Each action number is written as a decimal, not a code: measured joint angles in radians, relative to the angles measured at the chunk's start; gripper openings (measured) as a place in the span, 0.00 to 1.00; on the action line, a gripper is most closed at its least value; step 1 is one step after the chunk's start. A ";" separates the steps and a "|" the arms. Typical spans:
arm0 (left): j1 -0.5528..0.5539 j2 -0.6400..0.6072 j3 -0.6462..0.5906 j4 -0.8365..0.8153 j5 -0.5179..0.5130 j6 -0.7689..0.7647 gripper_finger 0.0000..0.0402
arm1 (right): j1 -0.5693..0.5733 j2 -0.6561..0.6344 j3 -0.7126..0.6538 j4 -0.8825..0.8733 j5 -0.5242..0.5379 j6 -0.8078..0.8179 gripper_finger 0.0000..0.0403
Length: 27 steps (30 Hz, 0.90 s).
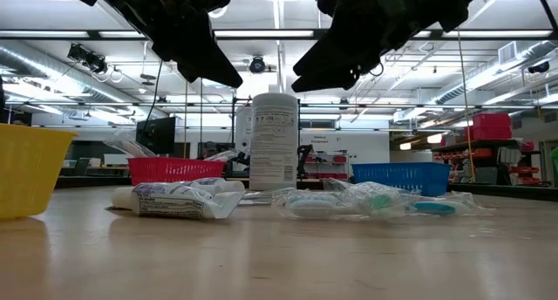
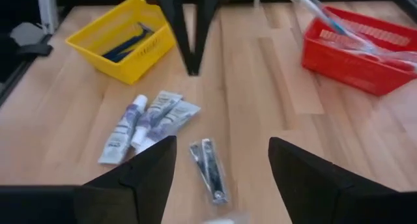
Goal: Pick & Place Travel size toiletries
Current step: Put the silver nail clipper into the blue basket
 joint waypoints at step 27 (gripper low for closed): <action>0.000 -0.181 0.001 -0.045 -0.065 0.025 0.04 | -0.014 0.323 0.142 -0.012 -0.088 -0.107 0.62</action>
